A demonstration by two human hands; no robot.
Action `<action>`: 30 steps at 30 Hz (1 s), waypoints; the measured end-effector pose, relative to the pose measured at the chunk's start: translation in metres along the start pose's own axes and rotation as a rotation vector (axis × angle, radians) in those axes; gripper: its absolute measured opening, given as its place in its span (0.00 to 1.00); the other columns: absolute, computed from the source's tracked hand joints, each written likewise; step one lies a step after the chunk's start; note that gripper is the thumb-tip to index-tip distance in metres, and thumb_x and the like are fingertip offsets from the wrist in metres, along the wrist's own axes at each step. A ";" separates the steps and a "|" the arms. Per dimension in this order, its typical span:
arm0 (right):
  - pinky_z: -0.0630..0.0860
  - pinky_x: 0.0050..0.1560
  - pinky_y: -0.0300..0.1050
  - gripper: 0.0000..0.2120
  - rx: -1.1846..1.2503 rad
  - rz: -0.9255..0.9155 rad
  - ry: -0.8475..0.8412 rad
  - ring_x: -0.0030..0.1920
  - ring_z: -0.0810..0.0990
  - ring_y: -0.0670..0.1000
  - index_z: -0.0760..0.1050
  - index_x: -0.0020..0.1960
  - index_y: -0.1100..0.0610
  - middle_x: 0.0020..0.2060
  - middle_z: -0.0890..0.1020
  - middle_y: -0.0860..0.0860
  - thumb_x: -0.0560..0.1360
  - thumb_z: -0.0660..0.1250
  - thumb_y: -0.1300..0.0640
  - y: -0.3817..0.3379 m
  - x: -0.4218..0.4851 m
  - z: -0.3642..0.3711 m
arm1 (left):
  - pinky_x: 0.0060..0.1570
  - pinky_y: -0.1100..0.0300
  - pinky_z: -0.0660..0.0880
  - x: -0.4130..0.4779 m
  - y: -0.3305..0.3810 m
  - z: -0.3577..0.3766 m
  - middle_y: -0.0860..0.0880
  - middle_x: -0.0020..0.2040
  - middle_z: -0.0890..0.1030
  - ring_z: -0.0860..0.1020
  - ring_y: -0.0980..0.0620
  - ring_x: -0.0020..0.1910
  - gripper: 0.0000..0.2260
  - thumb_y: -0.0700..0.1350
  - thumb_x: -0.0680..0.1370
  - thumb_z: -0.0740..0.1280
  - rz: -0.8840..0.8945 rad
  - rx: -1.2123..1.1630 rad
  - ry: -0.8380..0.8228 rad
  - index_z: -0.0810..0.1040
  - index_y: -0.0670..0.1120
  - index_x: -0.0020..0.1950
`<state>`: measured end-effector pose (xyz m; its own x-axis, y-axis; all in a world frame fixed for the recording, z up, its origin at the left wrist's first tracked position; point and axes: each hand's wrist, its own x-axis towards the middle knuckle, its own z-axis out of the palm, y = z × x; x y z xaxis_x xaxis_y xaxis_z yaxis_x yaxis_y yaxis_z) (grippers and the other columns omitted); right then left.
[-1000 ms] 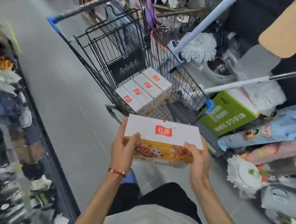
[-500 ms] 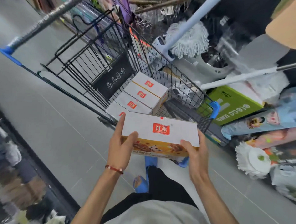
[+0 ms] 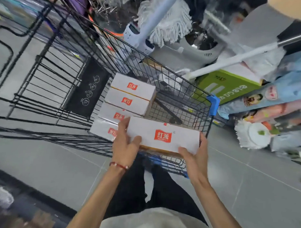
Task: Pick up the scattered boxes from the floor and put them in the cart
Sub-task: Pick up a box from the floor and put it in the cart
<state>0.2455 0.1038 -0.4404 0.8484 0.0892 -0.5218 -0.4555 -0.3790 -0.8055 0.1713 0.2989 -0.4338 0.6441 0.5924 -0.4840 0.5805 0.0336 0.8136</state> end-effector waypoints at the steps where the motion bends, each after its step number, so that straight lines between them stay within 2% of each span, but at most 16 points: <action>1: 0.76 0.51 0.25 0.38 -0.013 0.026 0.012 0.50 0.75 0.23 0.61 0.77 0.55 0.57 0.76 0.36 0.73 0.72 0.72 0.003 0.002 0.003 | 0.49 0.75 0.74 0.009 -0.005 0.002 0.61 0.60 0.75 0.76 0.60 0.57 0.28 0.34 0.77 0.66 -0.015 0.015 -0.030 0.63 0.52 0.73; 2: 0.78 0.56 0.29 0.38 -0.032 0.050 0.025 0.52 0.75 0.23 0.61 0.77 0.54 0.58 0.76 0.36 0.73 0.73 0.71 0.006 0.004 0.006 | 0.48 0.73 0.76 0.017 -0.012 0.003 0.62 0.58 0.75 0.77 0.59 0.56 0.28 0.33 0.77 0.66 -0.034 0.038 -0.058 0.63 0.52 0.72; 5: 0.77 0.69 0.47 0.41 -0.090 0.119 0.077 0.59 0.77 0.31 0.59 0.78 0.52 0.62 0.78 0.40 0.73 0.76 0.67 0.022 0.010 0.012 | 0.55 0.56 0.80 0.038 -0.035 0.008 0.55 0.58 0.76 0.79 0.48 0.58 0.26 0.35 0.76 0.68 -0.078 0.135 -0.158 0.62 0.52 0.69; 8: 0.76 0.70 0.53 0.43 -0.146 0.153 0.131 0.63 0.78 0.39 0.57 0.79 0.52 0.65 0.78 0.43 0.72 0.77 0.65 0.040 0.019 0.019 | 0.53 0.55 0.77 0.052 -0.051 0.016 0.51 0.57 0.76 0.79 0.46 0.54 0.27 0.37 0.75 0.71 -0.124 0.247 -0.234 0.61 0.48 0.68; 10: 0.77 0.69 0.53 0.43 -0.168 0.164 0.141 0.64 0.78 0.42 0.57 0.78 0.52 0.64 0.77 0.43 0.72 0.78 0.64 0.051 0.025 0.023 | 0.53 0.54 0.77 0.060 -0.062 0.022 0.49 0.55 0.78 0.80 0.46 0.51 0.26 0.38 0.75 0.72 -0.155 0.300 -0.264 0.61 0.47 0.66; 13: 0.77 0.70 0.51 0.44 -0.191 0.201 0.135 0.61 0.77 0.38 0.56 0.78 0.52 0.59 0.74 0.34 0.71 0.78 0.64 0.070 0.033 0.030 | 0.53 0.57 0.76 0.073 -0.080 0.030 0.50 0.51 0.78 0.80 0.48 0.49 0.25 0.40 0.75 0.73 -0.214 0.365 -0.313 0.60 0.47 0.63; 15: 0.76 0.70 0.50 0.45 -0.195 0.249 0.125 0.59 0.78 0.42 0.55 0.78 0.51 0.57 0.73 0.33 0.71 0.79 0.64 0.083 0.038 0.036 | 0.55 0.54 0.77 0.084 -0.091 0.035 0.50 0.51 0.79 0.80 0.47 0.49 0.26 0.41 0.75 0.73 -0.240 0.414 -0.338 0.58 0.49 0.62; 17: 0.79 0.66 0.46 0.45 -0.187 0.292 0.126 0.56 0.79 0.43 0.55 0.78 0.52 0.55 0.76 0.35 0.71 0.78 0.64 0.095 0.044 0.042 | 0.55 0.51 0.78 0.098 -0.100 0.039 0.49 0.50 0.80 0.80 0.45 0.48 0.25 0.42 0.75 0.72 -0.269 0.481 -0.356 0.57 0.50 0.61; 19: 0.82 0.57 0.43 0.43 -0.207 0.330 0.104 0.50 0.81 0.42 0.55 0.78 0.53 0.51 0.80 0.41 0.72 0.77 0.63 0.100 0.053 0.045 | 0.54 0.50 0.78 0.110 -0.107 0.041 0.48 0.48 0.79 0.80 0.45 0.47 0.22 0.41 0.75 0.69 -0.287 0.564 -0.378 0.57 0.50 0.60; 21: 0.81 0.46 0.40 0.43 -0.226 0.388 0.039 0.42 0.82 0.44 0.53 0.79 0.52 0.45 0.84 0.48 0.73 0.75 0.60 0.104 0.066 0.044 | 0.56 0.48 0.78 0.119 -0.112 0.042 0.46 0.53 0.77 0.79 0.45 0.49 0.22 0.39 0.74 0.68 -0.277 0.612 -0.396 0.60 0.47 0.62; 22: 0.79 0.44 0.38 0.43 -0.229 0.415 0.011 0.41 0.82 0.45 0.53 0.79 0.52 0.45 0.84 0.50 0.74 0.76 0.59 0.106 0.072 0.044 | 0.59 0.47 0.78 0.122 -0.114 0.043 0.45 0.57 0.75 0.78 0.45 0.52 0.22 0.39 0.73 0.68 -0.270 0.622 -0.403 0.62 0.46 0.63; 23: 0.77 0.48 0.38 0.43 -0.233 0.436 -0.003 0.46 0.82 0.47 0.53 0.78 0.54 0.48 0.84 0.51 0.73 0.77 0.58 0.108 0.079 0.044 | 0.60 0.48 0.77 0.123 -0.115 0.045 0.45 0.60 0.72 0.76 0.46 0.54 0.23 0.39 0.73 0.70 -0.272 0.627 -0.414 0.64 0.44 0.64; 25: 0.75 0.59 0.44 0.43 -0.246 0.467 -0.017 0.57 0.80 0.52 0.55 0.77 0.56 0.55 0.81 0.50 0.72 0.79 0.58 0.113 0.088 0.043 | 0.61 0.51 0.77 0.126 -0.118 0.049 0.44 0.61 0.70 0.75 0.45 0.56 0.26 0.39 0.71 0.72 -0.302 0.615 -0.425 0.65 0.43 0.65; 28: 0.75 0.62 0.48 0.43 -0.284 0.504 -0.056 0.59 0.78 0.54 0.56 0.76 0.56 0.52 0.76 0.46 0.71 0.79 0.59 0.117 0.094 0.045 | 0.61 0.57 0.73 0.126 -0.120 0.050 0.44 0.63 0.67 0.73 0.47 0.55 0.27 0.38 0.73 0.72 -0.359 0.594 -0.425 0.64 0.44 0.68; 30: 0.76 0.64 0.50 0.43 -0.299 0.508 -0.058 0.59 0.78 0.55 0.56 0.76 0.55 0.53 0.76 0.47 0.70 0.79 0.60 0.119 0.095 0.046 | 0.61 0.57 0.70 0.126 -0.120 0.050 0.44 0.63 0.66 0.71 0.46 0.57 0.28 0.38 0.74 0.71 -0.378 0.596 -0.428 0.63 0.44 0.70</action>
<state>0.2596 0.1092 -0.5985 0.5236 -0.1246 -0.8428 -0.6983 -0.6295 -0.3408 0.2074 0.3294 -0.6081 0.4163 0.2644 -0.8699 0.8855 -0.3351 0.3219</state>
